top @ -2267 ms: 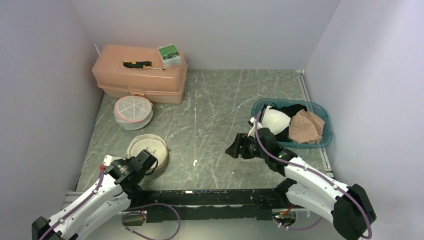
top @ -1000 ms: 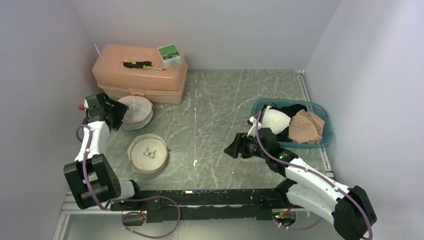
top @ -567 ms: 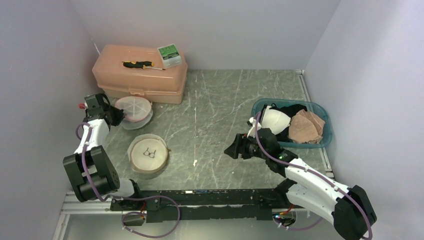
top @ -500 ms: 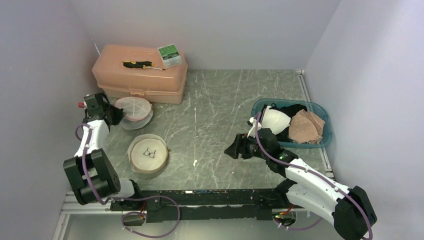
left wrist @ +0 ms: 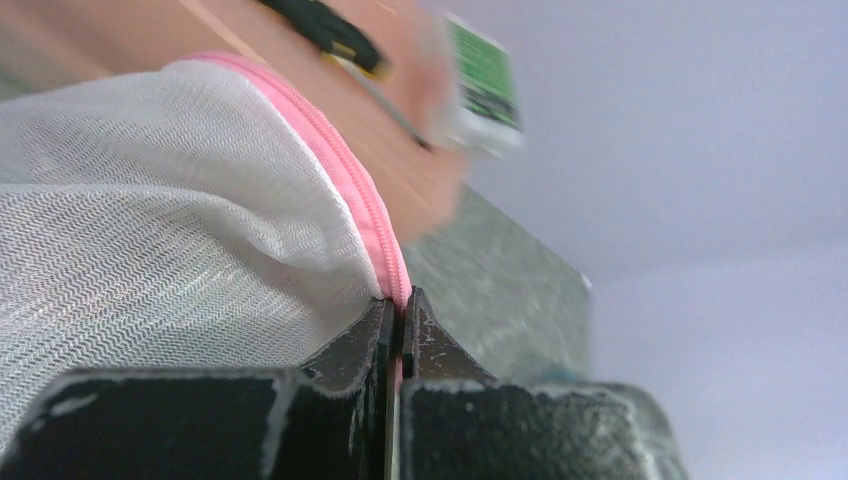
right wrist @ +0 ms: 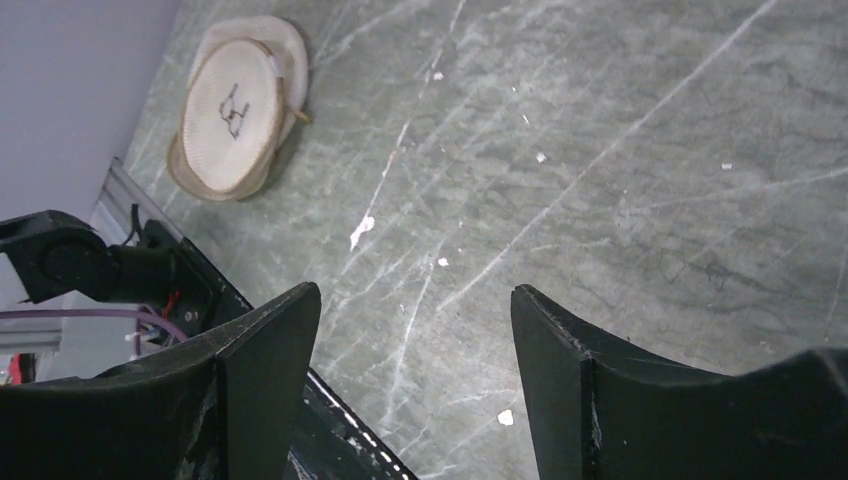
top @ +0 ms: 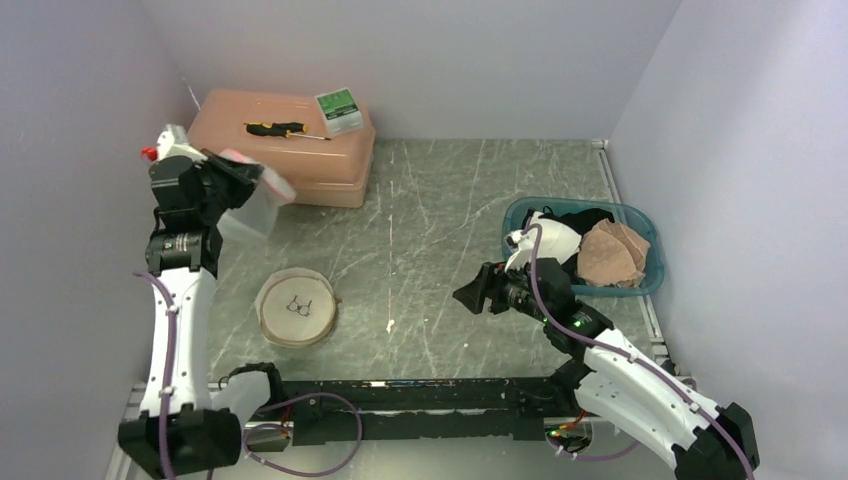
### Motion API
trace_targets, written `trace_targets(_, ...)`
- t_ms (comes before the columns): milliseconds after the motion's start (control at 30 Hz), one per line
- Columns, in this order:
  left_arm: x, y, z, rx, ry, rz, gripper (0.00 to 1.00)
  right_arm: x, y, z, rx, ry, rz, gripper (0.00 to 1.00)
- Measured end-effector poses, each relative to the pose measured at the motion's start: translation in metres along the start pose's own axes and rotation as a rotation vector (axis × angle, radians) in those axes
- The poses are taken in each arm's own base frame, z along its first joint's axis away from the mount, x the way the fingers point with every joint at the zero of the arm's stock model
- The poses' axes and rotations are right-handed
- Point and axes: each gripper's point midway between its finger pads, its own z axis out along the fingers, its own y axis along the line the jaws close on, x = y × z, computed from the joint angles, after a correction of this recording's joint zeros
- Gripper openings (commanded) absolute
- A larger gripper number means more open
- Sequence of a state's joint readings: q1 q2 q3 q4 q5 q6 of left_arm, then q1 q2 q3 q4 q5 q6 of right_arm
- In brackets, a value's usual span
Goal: Unzip the laundry bag and remove the bra
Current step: Pick up the laundry bag at the center of the board, then place the laundry bag at the center of the board.
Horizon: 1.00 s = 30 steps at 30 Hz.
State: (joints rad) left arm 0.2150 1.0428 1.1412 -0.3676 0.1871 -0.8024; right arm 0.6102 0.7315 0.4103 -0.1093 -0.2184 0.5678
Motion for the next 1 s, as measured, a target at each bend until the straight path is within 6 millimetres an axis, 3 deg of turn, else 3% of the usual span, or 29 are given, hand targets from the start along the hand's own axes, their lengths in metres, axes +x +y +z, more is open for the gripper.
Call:
trace_targets(67, 0.018, -0.039, -0.013, 0.126, 0.054, 0.036, 0.03, -0.006, 0.005, -0.004, -0.017, -0.028, -0.007, 0.76)
trace_targets(200, 0.063, -0.085, -0.030, 0.304, 0.217, 0.074, 0.03, -0.019, 0.015, -0.011, -0.046, -0.073, -0.019, 0.78)
trace_targets(367, 0.131, -0.124, -0.042, 0.466, 0.456, 0.110, 0.03, -0.048, 0.036, -0.024, -0.090, -0.149, -0.036, 0.78)
trace_targets(533, 0.193, -0.151, -0.051, 0.607, 0.665, 0.149, 0.02, -0.070, 0.059, -0.051, -0.174, -0.268, -0.053, 0.79)
trace_targets(633, 0.228, -0.152, -0.049, 0.667, 0.767, 0.158, 0.03, -0.080, 0.069, -0.068, -0.217, -0.334, -0.073, 0.79)
trace_targets(733, 0.259, -0.135, -0.044, 0.692, 0.862, 0.141, 0.03, -0.084, 0.073, -0.077, -0.231, -0.368, -0.085, 0.79)
trace_targets(1000, 0.329, -0.074, -0.024, 0.637, 1.026, 0.076, 0.03, -0.064, 0.046, -0.062, -0.144, -0.323, -0.049, 0.77)
